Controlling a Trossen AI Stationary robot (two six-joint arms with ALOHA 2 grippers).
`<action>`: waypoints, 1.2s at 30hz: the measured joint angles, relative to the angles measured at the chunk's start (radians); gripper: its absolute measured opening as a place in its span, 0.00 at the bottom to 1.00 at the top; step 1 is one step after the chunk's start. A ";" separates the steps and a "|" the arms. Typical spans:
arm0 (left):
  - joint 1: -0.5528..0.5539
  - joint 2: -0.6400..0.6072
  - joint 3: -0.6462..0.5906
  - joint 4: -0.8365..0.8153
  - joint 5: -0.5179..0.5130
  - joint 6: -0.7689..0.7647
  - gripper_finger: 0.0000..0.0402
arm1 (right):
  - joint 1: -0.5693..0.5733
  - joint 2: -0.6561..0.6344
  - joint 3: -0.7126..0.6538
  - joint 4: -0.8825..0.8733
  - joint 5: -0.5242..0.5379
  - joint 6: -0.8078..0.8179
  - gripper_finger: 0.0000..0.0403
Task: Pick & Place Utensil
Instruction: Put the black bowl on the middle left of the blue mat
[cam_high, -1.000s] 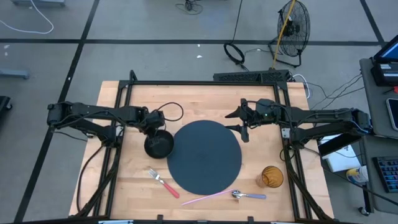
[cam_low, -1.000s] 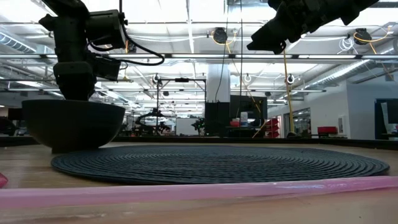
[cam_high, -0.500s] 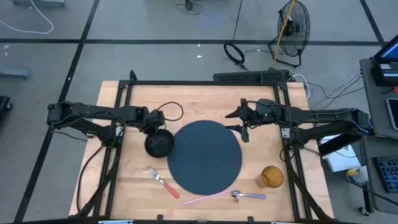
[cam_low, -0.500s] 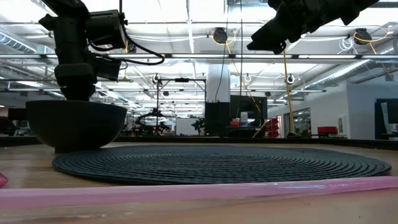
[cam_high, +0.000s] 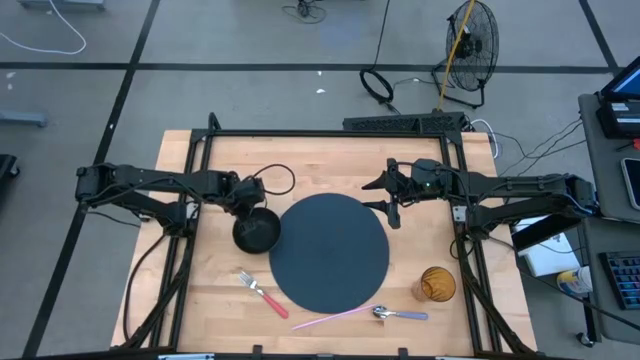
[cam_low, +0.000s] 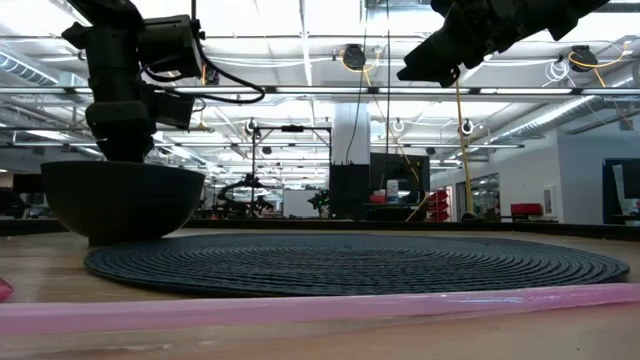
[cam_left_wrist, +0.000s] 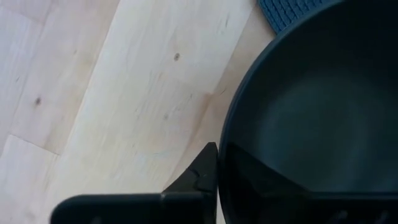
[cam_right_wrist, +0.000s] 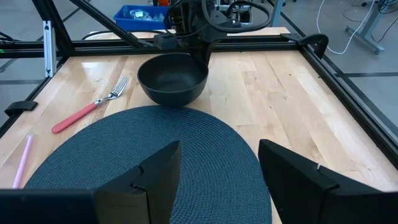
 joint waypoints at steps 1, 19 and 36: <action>0.001 0.000 0.000 0.001 0.001 0.000 0.04 | 0.000 0.000 0.000 0.000 0.000 0.000 0.52; 0.090 -0.137 0.005 -0.024 0.016 0.052 0.02 | 0.000 0.000 0.000 0.005 0.001 0.000 0.52; 0.012 -0.096 0.075 0.300 0.116 -0.029 0.02 | -0.001 0.000 0.000 0.022 0.001 0.000 0.52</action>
